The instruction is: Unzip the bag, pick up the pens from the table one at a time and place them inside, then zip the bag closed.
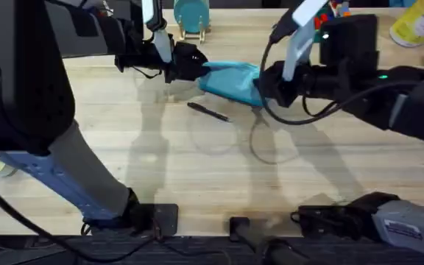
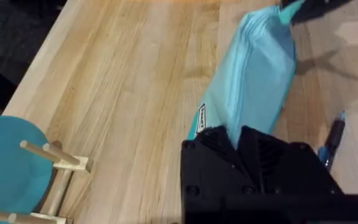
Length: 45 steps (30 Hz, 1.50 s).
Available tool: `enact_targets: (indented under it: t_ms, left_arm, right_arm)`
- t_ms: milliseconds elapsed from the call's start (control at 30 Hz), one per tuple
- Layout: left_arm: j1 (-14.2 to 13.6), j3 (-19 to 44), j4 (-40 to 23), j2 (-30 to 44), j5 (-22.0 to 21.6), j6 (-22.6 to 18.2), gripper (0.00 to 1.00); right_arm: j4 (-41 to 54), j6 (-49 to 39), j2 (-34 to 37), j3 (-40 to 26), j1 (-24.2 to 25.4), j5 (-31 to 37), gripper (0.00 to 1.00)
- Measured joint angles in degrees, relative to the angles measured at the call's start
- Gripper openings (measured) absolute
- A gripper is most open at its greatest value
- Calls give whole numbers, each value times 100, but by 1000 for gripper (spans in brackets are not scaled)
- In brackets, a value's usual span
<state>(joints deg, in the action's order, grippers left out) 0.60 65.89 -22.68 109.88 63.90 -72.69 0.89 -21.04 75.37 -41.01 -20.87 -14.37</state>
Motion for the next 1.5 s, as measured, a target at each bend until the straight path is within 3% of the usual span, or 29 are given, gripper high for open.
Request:
enact_targets:
  t_ms: [367, 767, 1167, 1500]
  left_arm:
    - [-9, 0, -2, 1, 96, 0, 42]
    - [-9, 0, -4, 1, 103, 0, 42]
    - [-7, 0, -10, 0, 101, 0, 42]
    - [66, 0, -28, 1, 74, 0, 42]
  right_arm:
    - [267, 0, -277, -9, 691, 59, 31]
    - [97, 0, -269, -9, 643, 4, 31]
    - [-1308, 116, 569, -9, 259, -76, 31]
    - [-3365, 939, 1865, -9, -206, -104, 31]
